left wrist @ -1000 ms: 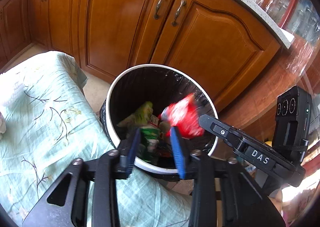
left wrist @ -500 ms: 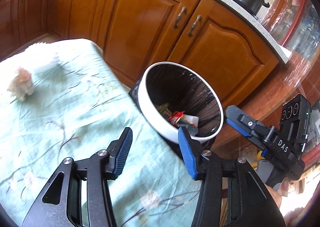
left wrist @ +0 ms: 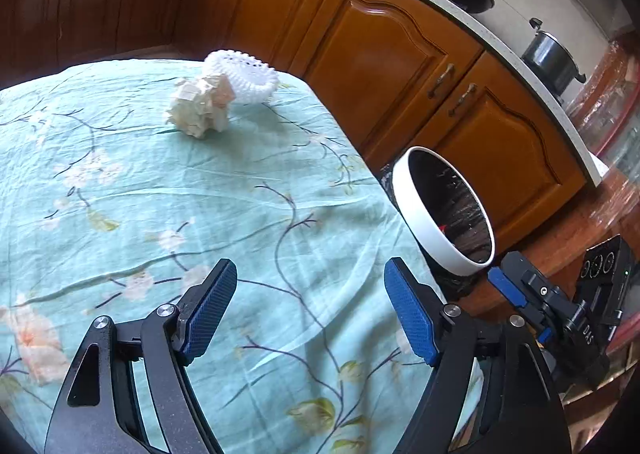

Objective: Collect trash
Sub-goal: 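Open both tools over the bin and withdraw toward the table, then grasp the crumpled white paper with the left tool while the right tool grasps the white foam net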

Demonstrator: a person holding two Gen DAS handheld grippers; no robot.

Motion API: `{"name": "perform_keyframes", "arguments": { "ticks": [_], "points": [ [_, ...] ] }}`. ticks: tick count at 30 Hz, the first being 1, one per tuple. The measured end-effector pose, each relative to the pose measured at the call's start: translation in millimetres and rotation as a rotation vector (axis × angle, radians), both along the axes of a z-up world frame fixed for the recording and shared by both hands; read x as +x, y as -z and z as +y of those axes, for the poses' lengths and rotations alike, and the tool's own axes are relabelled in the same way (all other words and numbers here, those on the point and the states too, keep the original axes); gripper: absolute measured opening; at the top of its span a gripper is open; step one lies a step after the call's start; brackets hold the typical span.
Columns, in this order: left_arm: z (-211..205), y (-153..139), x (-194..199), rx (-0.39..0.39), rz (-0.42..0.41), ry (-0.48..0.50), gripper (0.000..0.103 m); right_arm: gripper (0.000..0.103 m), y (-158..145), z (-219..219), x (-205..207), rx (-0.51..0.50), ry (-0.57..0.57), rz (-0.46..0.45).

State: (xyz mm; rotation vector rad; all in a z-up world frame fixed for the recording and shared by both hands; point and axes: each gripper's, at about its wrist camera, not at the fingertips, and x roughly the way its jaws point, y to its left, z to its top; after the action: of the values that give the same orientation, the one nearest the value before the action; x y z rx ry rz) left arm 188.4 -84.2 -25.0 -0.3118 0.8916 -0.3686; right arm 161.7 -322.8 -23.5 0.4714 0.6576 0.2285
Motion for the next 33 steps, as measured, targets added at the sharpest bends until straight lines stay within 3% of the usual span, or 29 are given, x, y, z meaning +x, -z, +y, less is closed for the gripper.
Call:
{"name": "perform_keyframes", "arguments": {
  "ticks": [16,33],
  "points": [
    [73,-2,-5,0.059,-0.036,-0.182,0.086,0.102,-3,63,38,-0.040,-0.150,0.010],
    [71,-9,41,0.135,-0.057,-0.141,0.086,0.102,-2,73,122,0.021,-0.153,0.072]
  ]
}}
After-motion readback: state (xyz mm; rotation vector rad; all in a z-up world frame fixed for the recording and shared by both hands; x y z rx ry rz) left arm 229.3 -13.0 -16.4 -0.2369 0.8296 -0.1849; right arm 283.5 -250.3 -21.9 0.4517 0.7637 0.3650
